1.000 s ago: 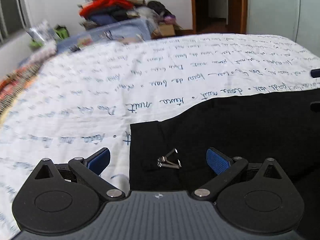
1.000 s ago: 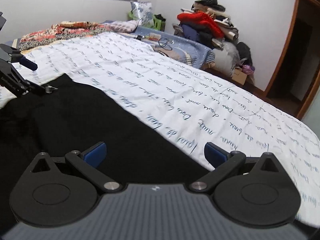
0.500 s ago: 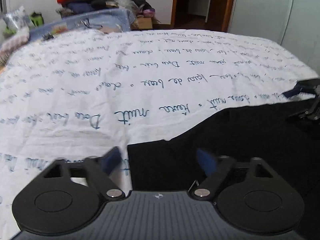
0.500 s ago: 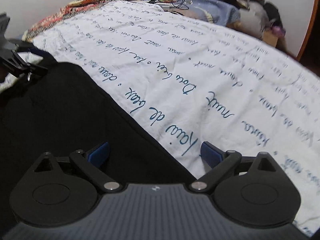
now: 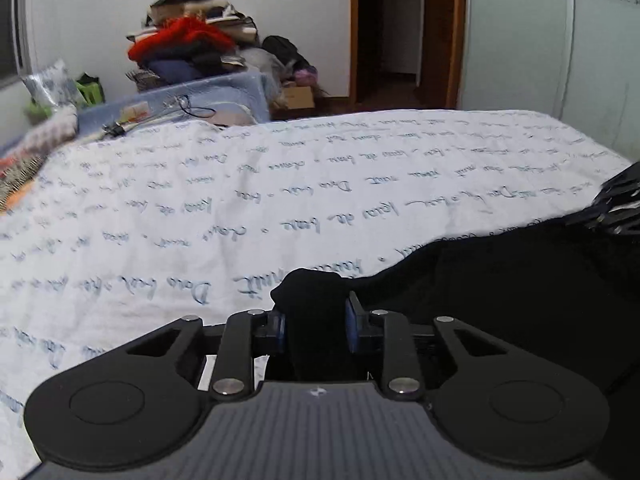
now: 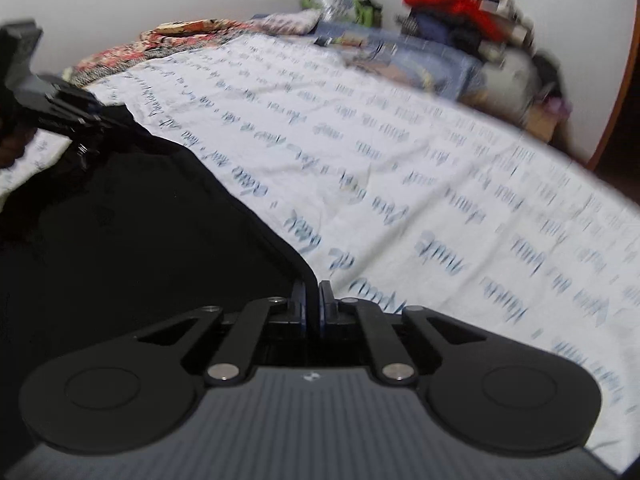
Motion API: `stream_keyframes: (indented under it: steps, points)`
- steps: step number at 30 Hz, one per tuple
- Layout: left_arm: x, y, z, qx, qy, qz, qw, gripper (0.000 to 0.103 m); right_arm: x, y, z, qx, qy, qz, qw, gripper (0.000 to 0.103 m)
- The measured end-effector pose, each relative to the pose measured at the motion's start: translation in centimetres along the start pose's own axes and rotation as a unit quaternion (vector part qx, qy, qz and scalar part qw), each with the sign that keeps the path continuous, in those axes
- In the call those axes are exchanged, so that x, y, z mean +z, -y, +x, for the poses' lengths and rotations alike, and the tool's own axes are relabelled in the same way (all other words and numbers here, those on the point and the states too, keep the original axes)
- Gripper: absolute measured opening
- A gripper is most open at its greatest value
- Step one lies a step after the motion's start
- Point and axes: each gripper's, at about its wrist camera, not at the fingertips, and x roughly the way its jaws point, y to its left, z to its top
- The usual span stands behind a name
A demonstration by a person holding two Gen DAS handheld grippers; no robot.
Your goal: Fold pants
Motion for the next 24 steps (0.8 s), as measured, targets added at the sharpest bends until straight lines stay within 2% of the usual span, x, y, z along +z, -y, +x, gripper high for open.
stream_keyframes:
  steps: [2, 3, 6, 9, 18, 24]
  points:
    - [0.1, -0.2, 1.0, 0.012, -0.025, -0.006, 0.9996, 0.026, 0.5, -1.2, -0.5, -0.05, 0.017, -0.033, 0.998, 0.006]
    - [-0.1, -0.2, 0.9, 0.015, -0.025, -0.013, 0.9995, 0.026, 0.7, -1.7, -0.6, -0.065, 0.023, -0.043, 0.997, 0.006]
    - [-0.3, 0.3, -1.2, 0.019, 0.013, -0.005, 0.9997, 0.026, 0.8, -3.6, -1.5, -0.098, 0.04, -0.068, 0.992, 0.006]
    - [-0.4, 0.3, -3.3, 0.021, 0.029, 0.0, 0.9994, 0.025, 0.1, -5.8, -3.4, -0.121, 0.053, -0.103, 0.986, 0.006]
    - [-2.2, 2.0, -8.4, 0.038, 0.062, 0.021, 0.9971, 0.025, -1.5, -11.2, -9.4, -0.161, 0.088, -0.166, 0.969, 0.006]
    - [-5.4, 2.4, -12.0, 0.039, 0.066, 0.018, 0.9969, 0.025, -3.8, -14.6, -12.7, -0.157, 0.088, -0.176, 0.968, 0.006]
